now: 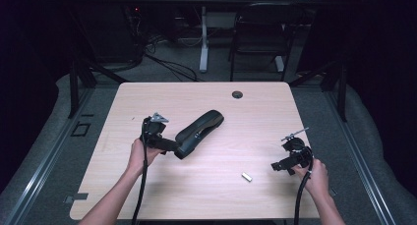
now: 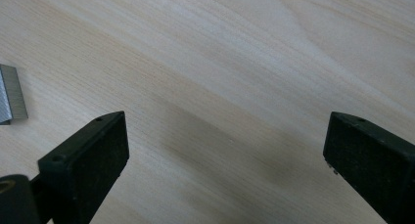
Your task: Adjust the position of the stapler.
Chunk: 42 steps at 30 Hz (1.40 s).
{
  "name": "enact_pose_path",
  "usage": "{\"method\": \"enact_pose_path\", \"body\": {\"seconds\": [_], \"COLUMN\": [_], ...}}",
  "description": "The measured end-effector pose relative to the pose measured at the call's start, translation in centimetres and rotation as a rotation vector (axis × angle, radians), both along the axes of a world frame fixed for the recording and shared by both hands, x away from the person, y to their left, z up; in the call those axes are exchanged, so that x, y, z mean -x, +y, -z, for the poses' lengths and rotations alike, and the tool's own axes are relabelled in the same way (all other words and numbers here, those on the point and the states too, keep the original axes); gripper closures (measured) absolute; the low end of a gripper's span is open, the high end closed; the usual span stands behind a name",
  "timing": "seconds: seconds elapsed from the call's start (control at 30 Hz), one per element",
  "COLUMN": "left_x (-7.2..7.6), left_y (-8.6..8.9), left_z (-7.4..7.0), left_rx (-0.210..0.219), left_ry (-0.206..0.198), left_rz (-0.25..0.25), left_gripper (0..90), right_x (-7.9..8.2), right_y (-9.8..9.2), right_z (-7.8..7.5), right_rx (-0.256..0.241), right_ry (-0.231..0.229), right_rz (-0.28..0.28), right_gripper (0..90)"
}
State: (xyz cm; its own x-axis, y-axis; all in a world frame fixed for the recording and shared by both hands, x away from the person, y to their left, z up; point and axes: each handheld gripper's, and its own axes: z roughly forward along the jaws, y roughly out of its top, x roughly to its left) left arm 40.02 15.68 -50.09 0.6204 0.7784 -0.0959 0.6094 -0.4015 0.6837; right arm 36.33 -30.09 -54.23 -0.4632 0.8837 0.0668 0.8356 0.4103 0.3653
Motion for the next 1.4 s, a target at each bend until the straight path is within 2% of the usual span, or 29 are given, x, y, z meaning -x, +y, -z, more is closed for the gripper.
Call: {"method": "enact_pose_path", "body": {"seconds": [0.03,0.07,0.17,0.33,0.43,0.5,0.53,0.6,0.63,0.8,0.83,0.97,1.23,1.3,1.37,1.4], "left_x": [0.0,-0.1,-0.2,-0.5,-0.6,-0.6,-0.6,-0.7,-0.8,-0.7,-0.6,-0.4,-0.1,-0.1,-0.1,-0.1], "left_y": [-0.2,-0.3,-0.6,-1.1,-1.5,-1.6,-1.7,-1.9,-2.0,-2.3,-2.4,-2.6,-2.9,-2.9,-2.8,-2.8], "left_z": [0.0,-0.1,-0.2,0.3,0.5,0.6,0.6,0.7,0.8,1.0,1.0,1.0,0.8,0.8,0.7,0.7], "left_rx": [0.000,-0.001,-0.003,0.001,-0.003,-0.004,-0.005,-0.007,-0.007,-0.009,-0.015,-0.022,-0.062,-0.068,-0.070,-0.070], "left_ry": [-0.006,-0.014,-0.019,-0.008,-0.011,-0.010,-0.010,-0.012,-0.014,-0.017,-0.031,-0.043,-0.067,-0.068,-0.064,-0.064], "left_rz": [-0.001,-0.003,0.005,0.030,0.036,0.039,0.044,0.050,0.058,0.073,0.079,0.092,0.093,0.097,0.098,0.098], "left_gripper": [4.2,4.2,11.6,19.2,26.7,31.3,31.3,37.6,39.4,45.3,48.4,54.9,55.8,55.8,55.9,55.9], "right_x": [0.0,0.0,0.0,0.0,0.0,0.1,0.1,0.0,0.1,0.1,0.1,0.1,0.1,0.0,0.2,0.1], "right_y": [0.1,0.1,0.2,0.2,0.2,0.3,0.3,0.2,0.2,0.2,0.2,0.2,0.2,0.1,0.2,0.1], "right_z": [0.0,0.0,0.0,0.1,0.0,0.1,0.1,0.0,-0.1,0.0,0.0,0.1,0.1,0.0,0.1,0.0], "right_rx": [0.000,0.000,-0.002,-0.005,0.009,-0.011,-0.011,0.000,0.002,0.002,0.000,0.001,0.003,0.016,-0.003,0.006], "right_ry": [0.012,0.012,0.011,0.005,0.012,0.008,0.008,0.000,0.010,0.011,0.012,0.006,0.006,0.015,0.002,0.009], "right_rz": [0.007,0.007,0.006,0.008,0.001,0.007,0.007,0.002,0.004,0.008,0.008,0.010,0.011,-0.003,0.016,0.006], "right_gripper": [2.9,2.9,3.0,3.2,3.5,3.5,3.5,3.6,3.6,3.7,3.8,4.1,5.0,5.0,5.0,5.0]}}
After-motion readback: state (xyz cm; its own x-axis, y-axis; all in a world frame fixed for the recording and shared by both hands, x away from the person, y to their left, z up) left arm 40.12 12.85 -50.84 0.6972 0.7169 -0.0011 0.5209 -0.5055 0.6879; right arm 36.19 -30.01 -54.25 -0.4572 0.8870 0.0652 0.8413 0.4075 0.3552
